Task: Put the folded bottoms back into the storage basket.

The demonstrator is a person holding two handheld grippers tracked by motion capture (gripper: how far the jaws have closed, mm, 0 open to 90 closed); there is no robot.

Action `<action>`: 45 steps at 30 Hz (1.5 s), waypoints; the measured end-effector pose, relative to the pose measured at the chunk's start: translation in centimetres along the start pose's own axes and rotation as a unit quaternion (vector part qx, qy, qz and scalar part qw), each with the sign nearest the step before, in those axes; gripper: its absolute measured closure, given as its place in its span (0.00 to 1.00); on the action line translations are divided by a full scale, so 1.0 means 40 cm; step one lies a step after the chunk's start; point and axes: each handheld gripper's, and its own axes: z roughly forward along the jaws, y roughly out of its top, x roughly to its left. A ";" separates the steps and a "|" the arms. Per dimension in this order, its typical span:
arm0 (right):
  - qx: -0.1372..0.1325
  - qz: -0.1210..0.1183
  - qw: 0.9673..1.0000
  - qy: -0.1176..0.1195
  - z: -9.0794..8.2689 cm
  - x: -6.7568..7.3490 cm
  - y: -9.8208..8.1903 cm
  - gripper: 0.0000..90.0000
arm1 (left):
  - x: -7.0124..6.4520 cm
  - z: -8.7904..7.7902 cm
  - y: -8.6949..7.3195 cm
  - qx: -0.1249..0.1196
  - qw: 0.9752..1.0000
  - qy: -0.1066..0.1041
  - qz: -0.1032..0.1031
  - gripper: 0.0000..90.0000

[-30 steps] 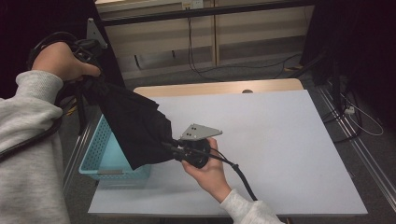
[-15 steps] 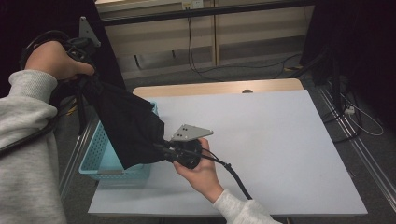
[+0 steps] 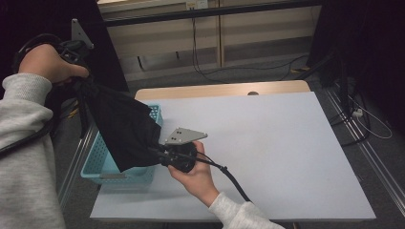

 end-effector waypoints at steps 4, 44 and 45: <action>0.003 -0.001 1.000 0.001 0.019 0.005 -0.004 0.90 | 0.016 0.013 0.001 -0.004 1.000 0.004 -0.007 0.93; 0.024 0.011 1.000 0.010 0.142 0.028 -0.046 0.89 | 0.095 0.088 0.011 -0.014 1.000 0.006 -0.015 0.93; 0.024 0.011 1.000 0.010 0.142 0.029 -0.046 0.89 | 0.096 0.091 0.011 -0.017 1.000 0.007 -0.018 0.93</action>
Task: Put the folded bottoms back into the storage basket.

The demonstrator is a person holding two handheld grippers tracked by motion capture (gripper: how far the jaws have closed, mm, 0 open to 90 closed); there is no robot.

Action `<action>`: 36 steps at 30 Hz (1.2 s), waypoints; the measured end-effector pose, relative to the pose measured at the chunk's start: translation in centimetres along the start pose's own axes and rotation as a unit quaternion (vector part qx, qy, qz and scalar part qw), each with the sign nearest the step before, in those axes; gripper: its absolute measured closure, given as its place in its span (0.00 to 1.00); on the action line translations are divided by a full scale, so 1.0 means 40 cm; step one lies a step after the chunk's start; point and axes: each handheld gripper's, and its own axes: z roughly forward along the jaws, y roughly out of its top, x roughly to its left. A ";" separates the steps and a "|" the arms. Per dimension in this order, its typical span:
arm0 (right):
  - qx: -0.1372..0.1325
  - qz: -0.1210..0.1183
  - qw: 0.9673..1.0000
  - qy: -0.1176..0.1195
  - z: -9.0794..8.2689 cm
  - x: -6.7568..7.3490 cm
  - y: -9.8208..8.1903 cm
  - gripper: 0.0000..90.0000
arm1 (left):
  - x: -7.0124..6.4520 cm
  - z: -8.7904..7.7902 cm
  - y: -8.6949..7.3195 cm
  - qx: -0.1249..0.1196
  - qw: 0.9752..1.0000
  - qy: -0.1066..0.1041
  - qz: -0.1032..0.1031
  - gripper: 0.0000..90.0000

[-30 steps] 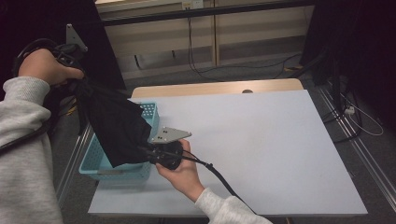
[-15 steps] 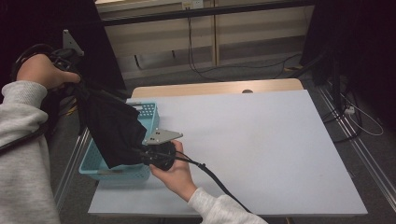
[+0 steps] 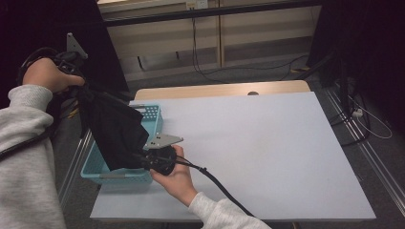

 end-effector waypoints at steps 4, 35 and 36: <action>0.004 0.004 1.000 0.001 0.007 -0.002 -0.005 0.89 | 0.006 0.014 0.003 0.004 1.000 -0.004 -0.001 0.93; 0.022 -0.059 0.998 -0.023 0.010 -0.017 -0.002 0.39 | 0.040 0.138 0.022 -0.070 0.997 0.015 0.028 0.50; 0.022 -0.059 0.998 -0.023 0.001 -0.021 0.001 0.38 | 0.038 0.142 0.018 -0.069 0.997 0.014 0.029 0.47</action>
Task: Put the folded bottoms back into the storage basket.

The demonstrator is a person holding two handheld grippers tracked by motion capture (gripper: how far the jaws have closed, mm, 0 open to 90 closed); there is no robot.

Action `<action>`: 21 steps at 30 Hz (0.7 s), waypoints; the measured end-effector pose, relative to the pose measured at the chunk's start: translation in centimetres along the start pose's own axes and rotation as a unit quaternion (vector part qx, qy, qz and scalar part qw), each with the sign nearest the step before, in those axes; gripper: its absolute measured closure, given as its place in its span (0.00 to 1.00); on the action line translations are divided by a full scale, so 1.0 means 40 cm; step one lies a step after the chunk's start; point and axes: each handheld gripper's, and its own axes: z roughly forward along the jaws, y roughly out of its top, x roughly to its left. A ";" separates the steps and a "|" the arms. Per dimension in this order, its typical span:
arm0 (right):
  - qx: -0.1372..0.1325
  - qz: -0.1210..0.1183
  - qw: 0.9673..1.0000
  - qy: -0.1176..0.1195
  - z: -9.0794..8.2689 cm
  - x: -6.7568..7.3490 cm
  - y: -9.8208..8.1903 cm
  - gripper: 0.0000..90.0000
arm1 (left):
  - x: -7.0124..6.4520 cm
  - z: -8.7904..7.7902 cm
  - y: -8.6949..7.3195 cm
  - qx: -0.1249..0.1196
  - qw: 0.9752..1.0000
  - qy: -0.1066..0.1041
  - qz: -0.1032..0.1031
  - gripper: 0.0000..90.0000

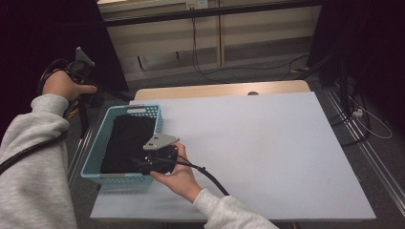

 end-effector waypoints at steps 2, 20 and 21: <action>-0.001 0.003 1.000 0.004 -0.017 -0.007 0.003 0.36 | -0.004 0.004 -0.009 -0.003 1.000 0.001 0.005 0.44; 0.010 0.021 1.000 -0.021 -0.143 -0.100 -0.044 0.23 | -0.049 0.066 -0.068 -0.006 0.999 -0.033 0.027 0.29; 0.012 0.020 0.999 -0.022 -0.148 -0.104 -0.048 0.22 | -0.052 0.069 -0.070 -0.007 0.999 -0.036 0.027 0.29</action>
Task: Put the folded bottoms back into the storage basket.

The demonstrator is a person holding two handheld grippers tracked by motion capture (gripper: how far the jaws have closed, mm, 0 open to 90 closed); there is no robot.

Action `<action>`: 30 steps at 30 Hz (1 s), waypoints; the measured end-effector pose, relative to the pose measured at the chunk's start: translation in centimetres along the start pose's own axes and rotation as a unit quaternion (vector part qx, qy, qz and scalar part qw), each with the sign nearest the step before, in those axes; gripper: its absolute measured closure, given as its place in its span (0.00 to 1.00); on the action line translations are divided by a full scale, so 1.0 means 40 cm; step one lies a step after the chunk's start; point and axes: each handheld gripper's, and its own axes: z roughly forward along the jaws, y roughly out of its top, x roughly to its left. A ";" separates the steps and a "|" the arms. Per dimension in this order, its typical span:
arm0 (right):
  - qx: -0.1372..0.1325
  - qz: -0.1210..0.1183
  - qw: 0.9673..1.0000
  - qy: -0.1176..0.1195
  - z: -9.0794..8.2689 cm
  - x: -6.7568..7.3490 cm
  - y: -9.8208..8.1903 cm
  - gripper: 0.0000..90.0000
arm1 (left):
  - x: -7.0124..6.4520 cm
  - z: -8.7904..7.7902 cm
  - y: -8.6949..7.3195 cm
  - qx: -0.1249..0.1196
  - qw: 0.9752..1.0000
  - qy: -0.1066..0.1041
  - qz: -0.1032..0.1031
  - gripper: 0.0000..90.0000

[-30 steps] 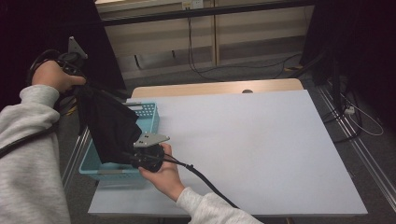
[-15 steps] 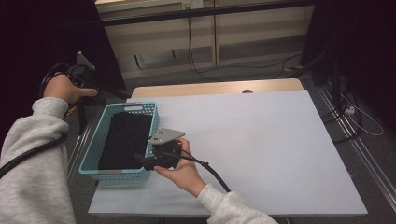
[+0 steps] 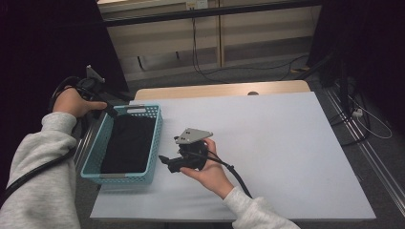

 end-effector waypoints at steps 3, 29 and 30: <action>0.002 0.002 1.000 -0.002 -0.011 -0.006 -0.009 0.21 | -0.007 0.006 -0.005 -0.003 1.000 -0.003 0.001 0.28; 0.071 0.002 0.997 -0.014 -0.089 -0.084 -0.105 0.15 | -0.040 0.107 -0.055 -0.028 0.999 -0.031 0.035 0.21; 0.072 0.002 0.997 -0.015 -0.093 -0.088 -0.108 0.15 | -0.041 0.111 -0.057 -0.031 0.998 -0.032 0.034 0.21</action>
